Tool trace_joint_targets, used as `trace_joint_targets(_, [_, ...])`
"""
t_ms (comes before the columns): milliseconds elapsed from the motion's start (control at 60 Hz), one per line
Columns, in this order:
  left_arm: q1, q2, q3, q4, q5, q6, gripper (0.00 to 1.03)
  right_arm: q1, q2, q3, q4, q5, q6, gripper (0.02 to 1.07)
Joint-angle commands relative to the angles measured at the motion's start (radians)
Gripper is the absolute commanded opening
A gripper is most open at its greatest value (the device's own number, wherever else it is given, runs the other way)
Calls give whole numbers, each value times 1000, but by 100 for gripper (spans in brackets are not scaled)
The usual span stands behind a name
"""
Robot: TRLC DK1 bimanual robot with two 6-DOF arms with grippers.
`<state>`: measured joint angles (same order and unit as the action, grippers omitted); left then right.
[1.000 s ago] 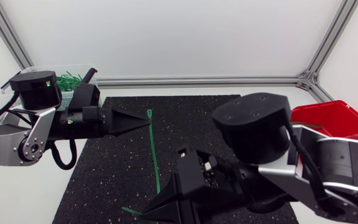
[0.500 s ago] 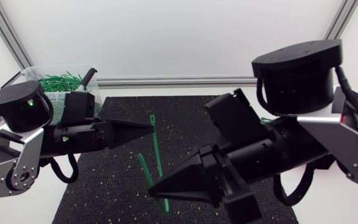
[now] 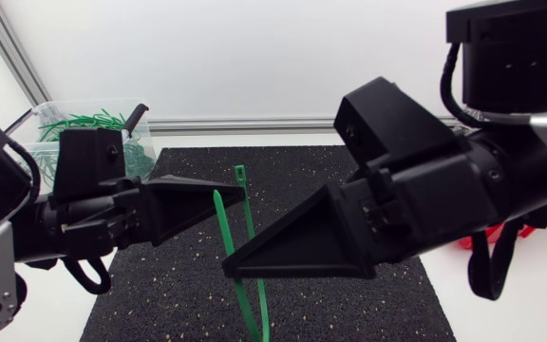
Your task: Take a green cable tie from the red box, thread the tail through the head to close it, then place it in the transparent bin on the left.
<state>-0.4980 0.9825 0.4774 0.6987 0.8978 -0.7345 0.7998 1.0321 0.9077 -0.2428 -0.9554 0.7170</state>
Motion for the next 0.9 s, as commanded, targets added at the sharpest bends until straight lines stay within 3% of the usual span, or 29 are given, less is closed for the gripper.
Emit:
trace_joint_targets(0, [-28, -45, -14, -18, -25, -34, 4, 12, -15, 46, -46, -16, 76, 8])
trace_joint_targets(300, [-85, -97, -22, -36, -114, -26, 4, -34, 2, 120, -115, -114, 240, 8])
trace_joint_targets(883, [-148, -165, -29, -84, -195, 29, 4, -120, 82, 120, -113, -197, 292, 8])
